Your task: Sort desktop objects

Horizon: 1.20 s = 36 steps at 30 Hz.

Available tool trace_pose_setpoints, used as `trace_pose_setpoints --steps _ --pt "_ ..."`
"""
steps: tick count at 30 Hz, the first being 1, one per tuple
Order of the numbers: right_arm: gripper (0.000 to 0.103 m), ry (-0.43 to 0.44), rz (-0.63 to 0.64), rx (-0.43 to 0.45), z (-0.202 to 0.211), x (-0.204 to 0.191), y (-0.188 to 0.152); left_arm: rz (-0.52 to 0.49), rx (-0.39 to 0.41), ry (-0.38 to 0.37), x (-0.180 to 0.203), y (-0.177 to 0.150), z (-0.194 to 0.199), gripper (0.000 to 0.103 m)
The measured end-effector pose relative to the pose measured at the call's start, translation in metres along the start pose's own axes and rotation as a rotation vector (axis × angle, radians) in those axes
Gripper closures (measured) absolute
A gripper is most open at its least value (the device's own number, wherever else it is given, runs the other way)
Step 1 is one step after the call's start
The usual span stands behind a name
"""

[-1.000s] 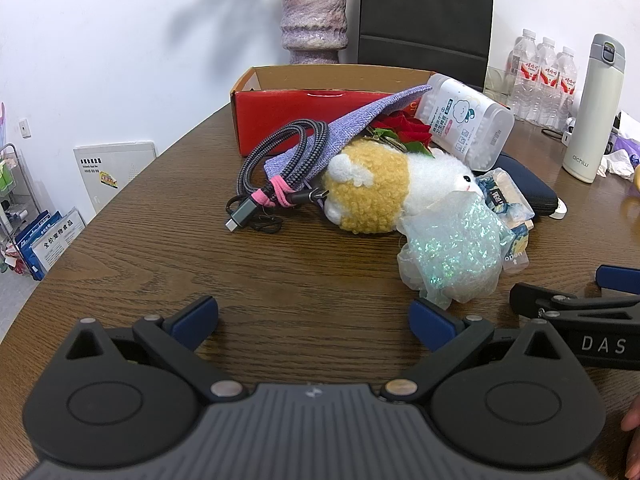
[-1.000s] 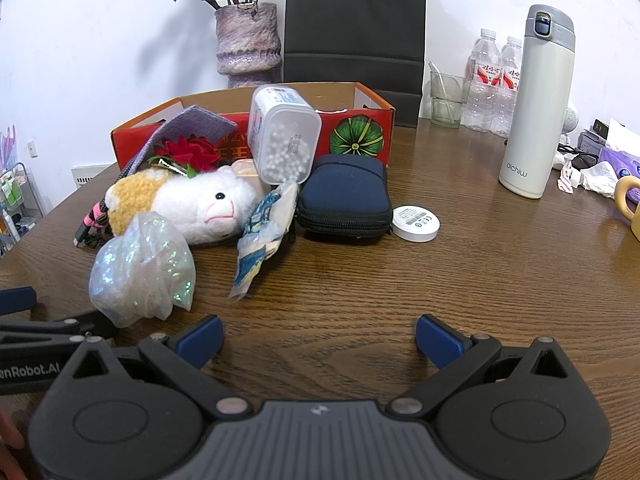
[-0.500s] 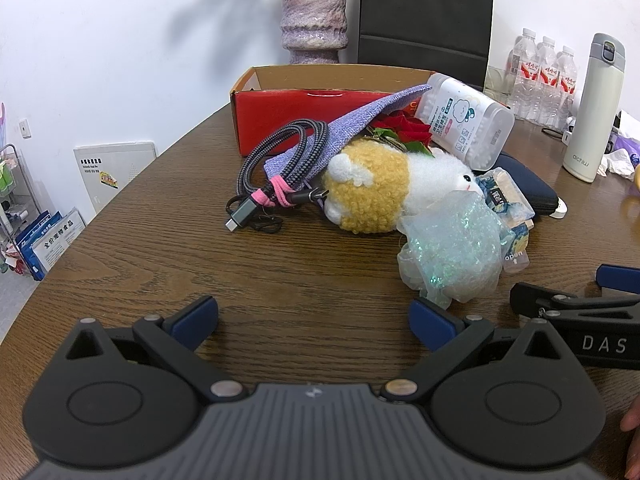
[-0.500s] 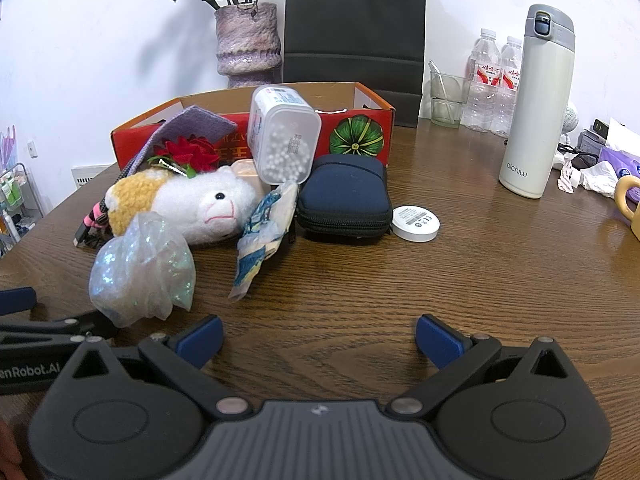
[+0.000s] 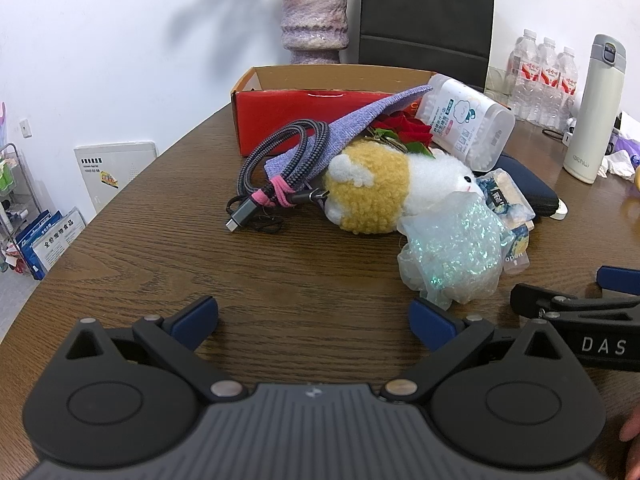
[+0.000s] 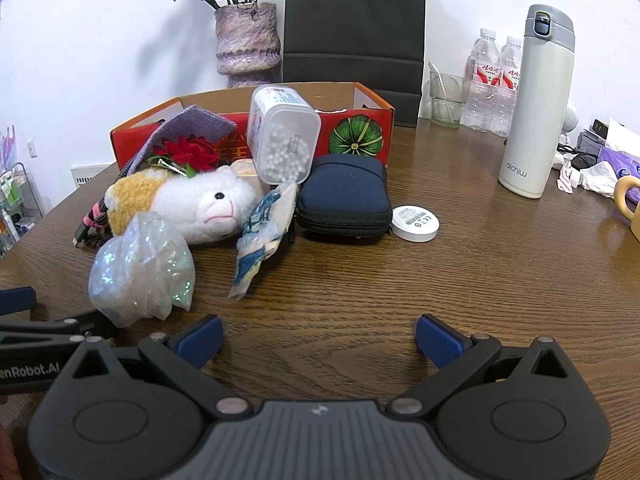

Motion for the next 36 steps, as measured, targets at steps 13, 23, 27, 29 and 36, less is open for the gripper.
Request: trace_pose_setpoints --steps 13,23,27,29,36 --pt "0.004 0.136 0.03 0.182 0.04 0.0 0.054 -0.031 0.265 -0.249 -0.033 0.048 0.053 0.0" --pt "0.016 0.319 0.099 0.1 0.02 -0.023 0.072 -0.029 0.122 -0.297 -0.06 0.076 -0.029 0.019" --pt "0.033 0.344 0.171 0.025 0.012 -0.047 0.052 -0.015 0.087 -0.35 -0.058 0.08 -0.045 0.039" --pt "0.038 0.365 0.158 0.005 0.009 -0.051 0.048 -0.008 0.08 -0.386 -0.058 0.08 -0.043 0.053" --pt "0.069 0.391 0.12 -0.102 -0.007 -0.059 0.025 0.05 0.01 -0.458 -0.063 0.069 -0.052 0.079"
Point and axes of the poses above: each gripper's, at about its wrist camera, not at the fingertips, and z roughly against the way its jaws point, x to its right, y to its top, the point moved 4 cm from there along -z, roughly the way its jaws point, and after that the axes turned 2 degrees about -z, right-handed, at the moved point
